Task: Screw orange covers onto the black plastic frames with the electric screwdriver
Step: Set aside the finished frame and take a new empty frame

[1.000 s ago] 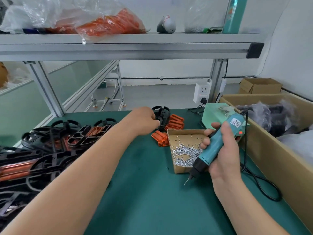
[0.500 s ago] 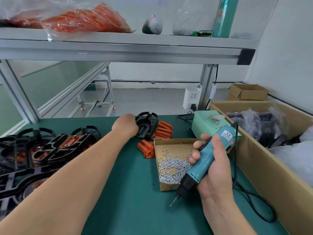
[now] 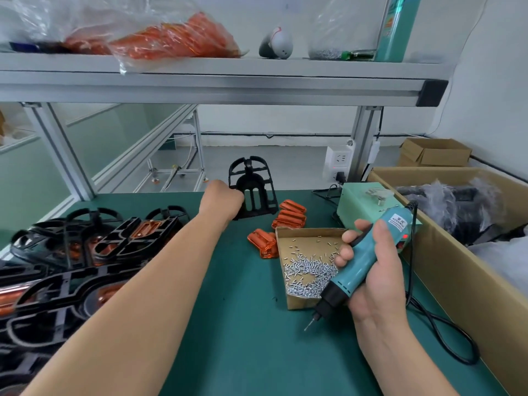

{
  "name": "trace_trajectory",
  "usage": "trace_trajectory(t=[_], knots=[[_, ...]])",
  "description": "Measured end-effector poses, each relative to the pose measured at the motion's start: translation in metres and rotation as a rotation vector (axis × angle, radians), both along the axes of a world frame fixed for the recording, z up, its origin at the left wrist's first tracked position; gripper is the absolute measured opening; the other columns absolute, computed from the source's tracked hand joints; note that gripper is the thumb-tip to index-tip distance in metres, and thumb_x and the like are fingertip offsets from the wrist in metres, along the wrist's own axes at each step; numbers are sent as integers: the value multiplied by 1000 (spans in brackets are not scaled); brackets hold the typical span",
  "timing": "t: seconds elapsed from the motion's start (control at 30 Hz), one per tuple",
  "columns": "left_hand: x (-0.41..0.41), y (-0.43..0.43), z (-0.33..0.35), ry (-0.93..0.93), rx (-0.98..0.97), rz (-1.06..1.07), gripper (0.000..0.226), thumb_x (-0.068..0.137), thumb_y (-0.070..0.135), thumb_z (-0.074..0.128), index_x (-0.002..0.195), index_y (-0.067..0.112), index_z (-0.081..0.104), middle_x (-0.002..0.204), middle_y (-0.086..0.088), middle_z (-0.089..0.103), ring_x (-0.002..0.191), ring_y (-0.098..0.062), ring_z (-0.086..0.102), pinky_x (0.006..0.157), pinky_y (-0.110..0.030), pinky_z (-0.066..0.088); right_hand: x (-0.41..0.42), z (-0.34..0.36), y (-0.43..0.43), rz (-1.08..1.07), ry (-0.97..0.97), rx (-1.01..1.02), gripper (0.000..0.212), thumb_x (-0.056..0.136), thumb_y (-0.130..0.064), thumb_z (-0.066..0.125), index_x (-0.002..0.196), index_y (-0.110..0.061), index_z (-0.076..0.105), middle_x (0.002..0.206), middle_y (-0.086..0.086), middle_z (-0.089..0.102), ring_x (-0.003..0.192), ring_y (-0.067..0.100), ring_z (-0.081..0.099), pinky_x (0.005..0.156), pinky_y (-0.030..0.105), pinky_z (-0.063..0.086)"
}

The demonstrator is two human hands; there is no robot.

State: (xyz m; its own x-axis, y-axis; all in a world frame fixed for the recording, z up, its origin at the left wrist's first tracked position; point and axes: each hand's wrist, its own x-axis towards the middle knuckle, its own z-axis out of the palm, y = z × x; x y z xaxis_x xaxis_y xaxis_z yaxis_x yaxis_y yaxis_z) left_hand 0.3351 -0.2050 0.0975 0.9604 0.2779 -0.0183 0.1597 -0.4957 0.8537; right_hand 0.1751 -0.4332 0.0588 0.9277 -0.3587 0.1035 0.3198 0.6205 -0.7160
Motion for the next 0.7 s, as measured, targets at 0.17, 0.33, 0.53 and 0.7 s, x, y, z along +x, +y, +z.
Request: trace_trajectory(t=[0.17,0.33,0.53,0.7], knots=[[-90,1,-2,65,-602,-68,26,93,-1,68,109,16,57,98,-13,76,68,-19,72,54,-28,54,-4,4,3,18,12,8,28,104,-43,60,106,-16,64,81,6,64,56,13,54,52,25,50],[-186,4,-13,67,-924,13,27,99,3,66,122,17,61,106,-9,81,76,-16,78,56,-30,60,-6,6,2,14,17,17,29,106,-43,59,109,-14,63,80,5,64,55,13,54,51,25,50],[-271,1,-27,195,-1214,59,32,98,-1,56,129,0,64,114,-22,77,83,-30,77,67,-43,65,-7,6,2,5,28,14,28,104,-43,61,107,-15,63,80,5,65,55,14,54,51,25,50],[-303,-11,-28,386,-1416,117,40,86,-9,60,125,-14,58,106,-36,73,80,-44,78,50,-51,61,-7,5,0,15,17,9,28,102,-43,64,107,-16,64,82,5,66,57,14,55,53,25,50]])
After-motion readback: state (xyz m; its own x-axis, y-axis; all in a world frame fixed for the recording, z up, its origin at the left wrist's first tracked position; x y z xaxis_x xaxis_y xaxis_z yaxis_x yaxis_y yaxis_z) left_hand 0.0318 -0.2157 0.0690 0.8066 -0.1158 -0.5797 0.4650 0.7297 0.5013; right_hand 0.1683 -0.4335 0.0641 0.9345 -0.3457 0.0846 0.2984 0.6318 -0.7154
